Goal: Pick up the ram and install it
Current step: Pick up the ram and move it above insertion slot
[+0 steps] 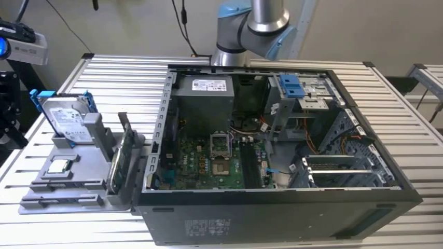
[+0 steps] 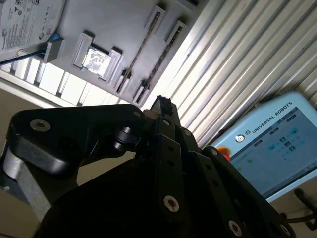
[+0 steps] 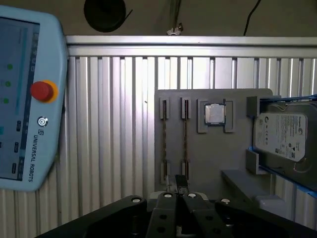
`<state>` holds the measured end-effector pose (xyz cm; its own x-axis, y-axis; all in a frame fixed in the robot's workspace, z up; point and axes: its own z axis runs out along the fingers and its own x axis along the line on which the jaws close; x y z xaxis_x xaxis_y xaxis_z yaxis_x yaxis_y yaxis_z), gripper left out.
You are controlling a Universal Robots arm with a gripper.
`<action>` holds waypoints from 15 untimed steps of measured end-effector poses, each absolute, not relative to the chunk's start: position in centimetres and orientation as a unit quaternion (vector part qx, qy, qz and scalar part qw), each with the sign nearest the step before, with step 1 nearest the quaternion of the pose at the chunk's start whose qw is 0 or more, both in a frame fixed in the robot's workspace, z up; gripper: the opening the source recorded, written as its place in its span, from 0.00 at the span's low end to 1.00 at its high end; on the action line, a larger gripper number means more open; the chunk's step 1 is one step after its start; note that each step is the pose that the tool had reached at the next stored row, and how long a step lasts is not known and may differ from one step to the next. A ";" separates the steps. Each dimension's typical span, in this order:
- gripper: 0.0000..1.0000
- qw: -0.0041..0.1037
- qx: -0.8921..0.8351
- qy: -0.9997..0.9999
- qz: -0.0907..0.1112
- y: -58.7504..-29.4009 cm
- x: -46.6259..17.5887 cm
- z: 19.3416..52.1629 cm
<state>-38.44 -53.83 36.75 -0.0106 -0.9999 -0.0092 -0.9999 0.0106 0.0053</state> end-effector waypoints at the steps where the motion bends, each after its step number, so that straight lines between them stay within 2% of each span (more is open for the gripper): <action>1: 0.11 0.001 -0.703 0.711 0.005 -53.8 -38.4 36.8; 3: 0.12 0.001 -0.703 0.711 0.005 -53.8 -38.4 36.8; 4: 0.17 0.001 -0.703 0.711 0.005 -53.8 -38.4 36.8; 5: 0.17 0.001 -0.703 0.711 0.005 -53.8 -38.4 36.8; 8: 0.36 0.001 -0.703 0.711 0.005 -53.8 -38.4 36.8; 10: 0.36 0.001 -0.703 0.711 0.005 -53.8 -38.4 36.7; 11: 0.42 0.001 -0.703 0.711 0.005 -53.8 -38.4 36.7; 15: 0.42 0.001 -0.704 0.711 0.005 -53.8 -38.4 36.7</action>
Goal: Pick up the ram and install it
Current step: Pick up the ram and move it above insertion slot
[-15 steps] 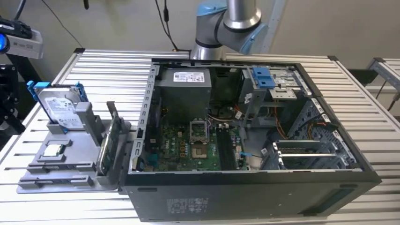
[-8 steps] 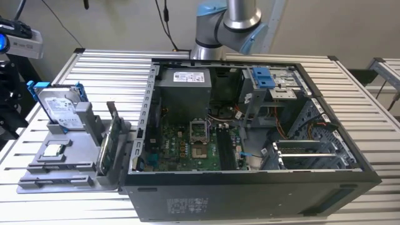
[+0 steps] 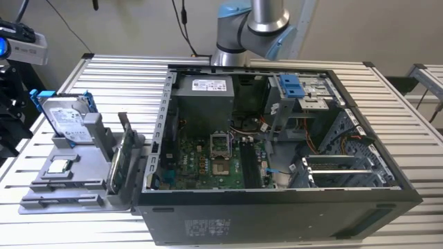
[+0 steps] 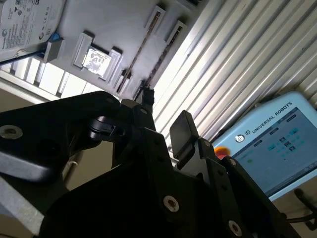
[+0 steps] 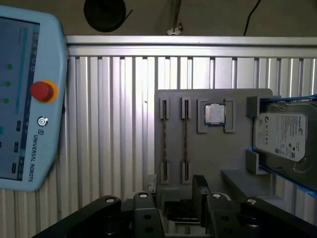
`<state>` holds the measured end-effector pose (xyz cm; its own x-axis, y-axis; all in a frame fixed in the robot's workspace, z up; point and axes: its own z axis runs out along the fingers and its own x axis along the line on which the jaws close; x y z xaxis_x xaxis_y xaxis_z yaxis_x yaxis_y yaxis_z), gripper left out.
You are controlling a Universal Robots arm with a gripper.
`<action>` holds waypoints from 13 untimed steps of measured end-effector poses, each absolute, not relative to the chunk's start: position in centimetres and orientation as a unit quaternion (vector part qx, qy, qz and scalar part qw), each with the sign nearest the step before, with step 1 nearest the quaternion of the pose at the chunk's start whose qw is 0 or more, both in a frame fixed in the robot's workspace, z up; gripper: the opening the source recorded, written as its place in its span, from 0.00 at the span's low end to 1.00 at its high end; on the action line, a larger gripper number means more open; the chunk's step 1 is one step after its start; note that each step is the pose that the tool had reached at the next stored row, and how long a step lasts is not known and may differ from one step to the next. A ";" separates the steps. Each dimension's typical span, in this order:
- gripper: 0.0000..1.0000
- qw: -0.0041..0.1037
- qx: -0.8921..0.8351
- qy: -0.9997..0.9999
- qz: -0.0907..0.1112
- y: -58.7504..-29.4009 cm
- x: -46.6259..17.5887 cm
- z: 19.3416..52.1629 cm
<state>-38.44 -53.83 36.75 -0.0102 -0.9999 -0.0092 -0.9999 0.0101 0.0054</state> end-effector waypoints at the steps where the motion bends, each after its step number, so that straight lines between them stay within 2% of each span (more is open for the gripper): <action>1: 0.42 0.001 -0.704 0.711 0.005 -53.8 -38.4 36.8; 13: 0.42 0.003 -0.704 0.711 0.006 -53.8 -38.4 36.7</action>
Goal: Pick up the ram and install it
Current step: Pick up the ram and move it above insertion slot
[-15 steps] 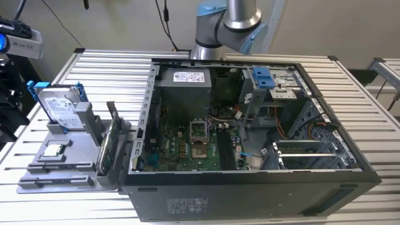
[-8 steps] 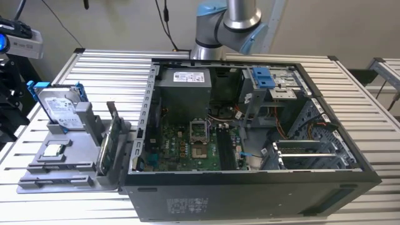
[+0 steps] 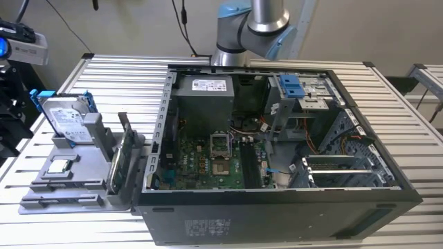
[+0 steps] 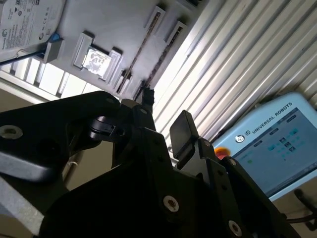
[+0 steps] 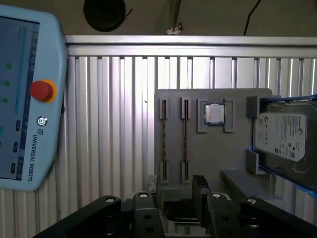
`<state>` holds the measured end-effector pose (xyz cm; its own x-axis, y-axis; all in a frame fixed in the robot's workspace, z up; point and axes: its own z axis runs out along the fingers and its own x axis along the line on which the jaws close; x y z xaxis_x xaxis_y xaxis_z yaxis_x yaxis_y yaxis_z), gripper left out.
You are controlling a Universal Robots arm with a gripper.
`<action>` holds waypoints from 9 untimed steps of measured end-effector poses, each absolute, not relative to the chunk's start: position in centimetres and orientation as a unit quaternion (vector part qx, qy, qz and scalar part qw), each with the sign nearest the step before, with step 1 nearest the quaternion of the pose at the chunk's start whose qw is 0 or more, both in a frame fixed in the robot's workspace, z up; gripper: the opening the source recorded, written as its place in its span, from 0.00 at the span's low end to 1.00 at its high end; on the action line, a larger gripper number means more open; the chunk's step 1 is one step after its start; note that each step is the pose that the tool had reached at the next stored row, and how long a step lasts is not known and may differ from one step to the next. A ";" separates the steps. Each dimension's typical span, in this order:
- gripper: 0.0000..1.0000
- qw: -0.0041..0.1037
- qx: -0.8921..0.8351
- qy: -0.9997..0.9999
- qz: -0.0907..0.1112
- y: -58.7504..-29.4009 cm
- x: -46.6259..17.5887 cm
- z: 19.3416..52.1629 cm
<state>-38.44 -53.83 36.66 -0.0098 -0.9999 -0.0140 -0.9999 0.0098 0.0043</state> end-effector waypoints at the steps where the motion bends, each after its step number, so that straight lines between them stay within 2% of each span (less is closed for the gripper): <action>1: 0.42 0.005 -0.704 0.711 0.008 -53.8 -38.4 36.6; 5: 0.42 0.011 -0.704 0.710 0.014 -53.8 -38.4 36.2; 9: 0.42 0.010 -0.704 0.710 0.016 -53.8 -38.4 35.9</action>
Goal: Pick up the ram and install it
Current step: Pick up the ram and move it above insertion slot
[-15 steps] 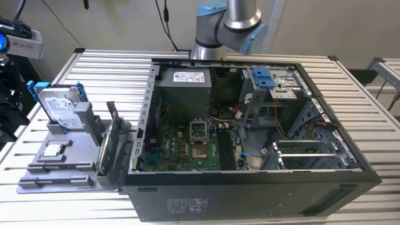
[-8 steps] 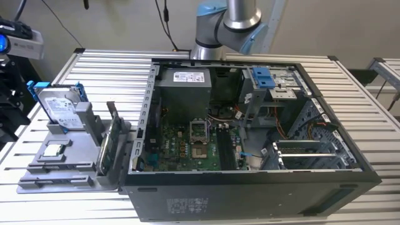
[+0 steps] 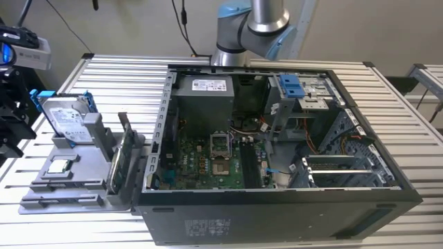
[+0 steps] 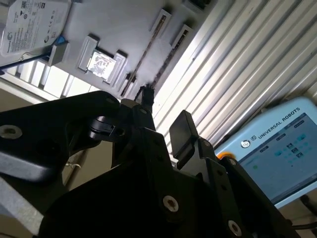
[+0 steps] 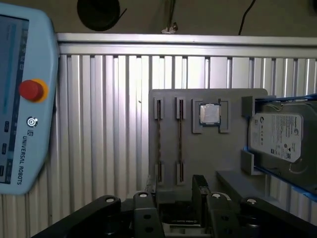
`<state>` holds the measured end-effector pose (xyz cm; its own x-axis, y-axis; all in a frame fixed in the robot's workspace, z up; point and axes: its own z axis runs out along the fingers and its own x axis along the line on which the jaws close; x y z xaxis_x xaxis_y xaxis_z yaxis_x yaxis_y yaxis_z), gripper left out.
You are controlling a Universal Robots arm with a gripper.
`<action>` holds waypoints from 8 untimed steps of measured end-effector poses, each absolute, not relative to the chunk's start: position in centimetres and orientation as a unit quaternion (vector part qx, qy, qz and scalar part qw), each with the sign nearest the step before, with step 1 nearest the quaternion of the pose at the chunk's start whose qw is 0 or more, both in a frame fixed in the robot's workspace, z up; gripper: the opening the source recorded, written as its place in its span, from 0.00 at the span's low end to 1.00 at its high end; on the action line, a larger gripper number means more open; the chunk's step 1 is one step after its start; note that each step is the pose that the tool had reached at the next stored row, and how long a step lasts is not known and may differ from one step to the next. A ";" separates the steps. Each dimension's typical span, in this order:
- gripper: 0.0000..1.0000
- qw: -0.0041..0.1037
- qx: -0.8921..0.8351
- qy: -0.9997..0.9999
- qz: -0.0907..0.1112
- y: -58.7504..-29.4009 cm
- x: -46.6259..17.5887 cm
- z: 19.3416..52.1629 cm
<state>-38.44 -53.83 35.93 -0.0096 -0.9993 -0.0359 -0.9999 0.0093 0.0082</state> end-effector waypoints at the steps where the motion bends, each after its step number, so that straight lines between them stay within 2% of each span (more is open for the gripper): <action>1: 0.42 0.009 -0.704 0.710 0.016 -53.8 -38.4 35.9; 8: 0.42 0.006 -0.704 0.710 0.019 -53.8 -38.4 35.3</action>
